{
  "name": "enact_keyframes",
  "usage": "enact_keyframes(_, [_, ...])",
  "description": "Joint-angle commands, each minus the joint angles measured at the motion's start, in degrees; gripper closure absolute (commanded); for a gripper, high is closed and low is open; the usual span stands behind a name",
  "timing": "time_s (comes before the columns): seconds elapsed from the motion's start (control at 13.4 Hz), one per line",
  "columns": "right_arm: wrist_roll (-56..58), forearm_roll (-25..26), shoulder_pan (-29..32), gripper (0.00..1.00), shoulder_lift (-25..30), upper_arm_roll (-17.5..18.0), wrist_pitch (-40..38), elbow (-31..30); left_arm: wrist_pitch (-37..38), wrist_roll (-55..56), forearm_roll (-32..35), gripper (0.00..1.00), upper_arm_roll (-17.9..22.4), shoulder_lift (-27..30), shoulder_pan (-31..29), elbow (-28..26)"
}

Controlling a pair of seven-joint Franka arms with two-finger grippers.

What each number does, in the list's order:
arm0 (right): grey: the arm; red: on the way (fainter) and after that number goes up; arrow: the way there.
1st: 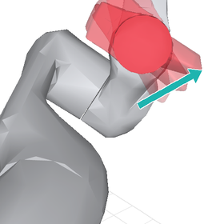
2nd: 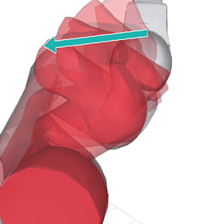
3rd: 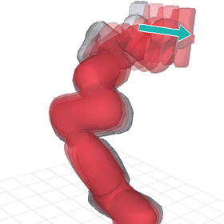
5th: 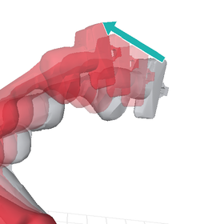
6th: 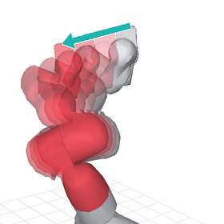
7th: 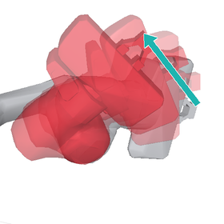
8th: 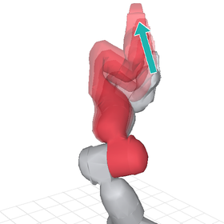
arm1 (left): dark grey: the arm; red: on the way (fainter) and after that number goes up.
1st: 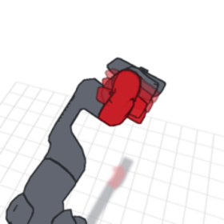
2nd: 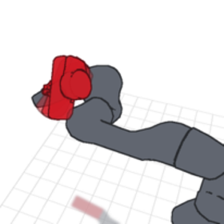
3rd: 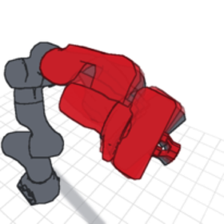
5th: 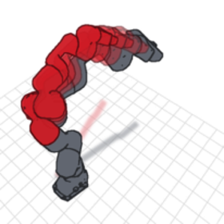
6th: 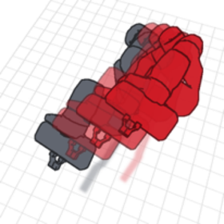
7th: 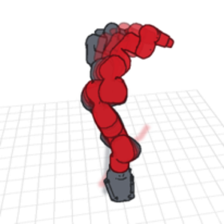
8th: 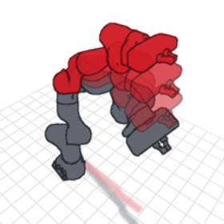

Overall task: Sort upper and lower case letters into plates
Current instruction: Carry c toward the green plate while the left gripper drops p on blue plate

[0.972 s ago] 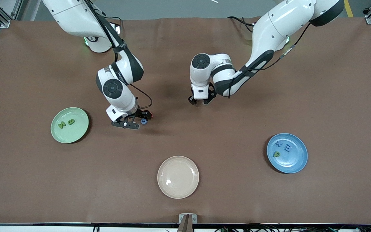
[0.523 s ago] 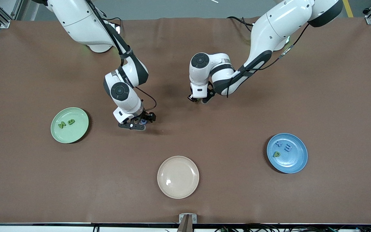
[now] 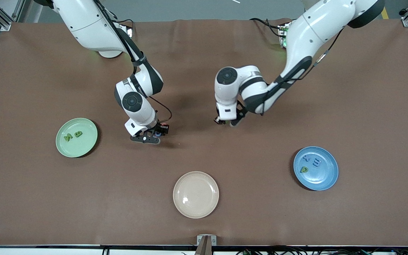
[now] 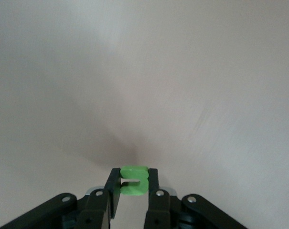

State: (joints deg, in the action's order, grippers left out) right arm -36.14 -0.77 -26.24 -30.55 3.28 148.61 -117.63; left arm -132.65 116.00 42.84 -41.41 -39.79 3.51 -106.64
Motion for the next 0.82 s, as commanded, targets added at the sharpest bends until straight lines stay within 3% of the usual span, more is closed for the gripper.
enact_keyframes(0.0, [-0.5,-0.3,-0.6,0.50,-1.2,-0.5,1.5,0.3,1.2,-10.0,0.8,0.99,-0.3,4.3,-6.5,-0.3])
enact_keyframes(0.3, [-0.1,-0.2,0.0,0.77,-1.1,-0.5,1.3,0.4,1.3,-31.7,0.8,0.99,-0.2,5.3,-17.5,2.1])
enact_keyframes(0.52, [0.0,-0.3,-0.2,0.83,0.0,-0.5,-0.2,1.3,1.2,-43.6,0.8,0.99,0.1,4.6,-23.0,3.7])
enact_keyframes(0.75, [0.5,0.0,0.2,0.83,7.5,-0.8,-19.1,5.5,0.8,-56.2,0.8,0.98,0.1,3.0,-30.0,3.8])
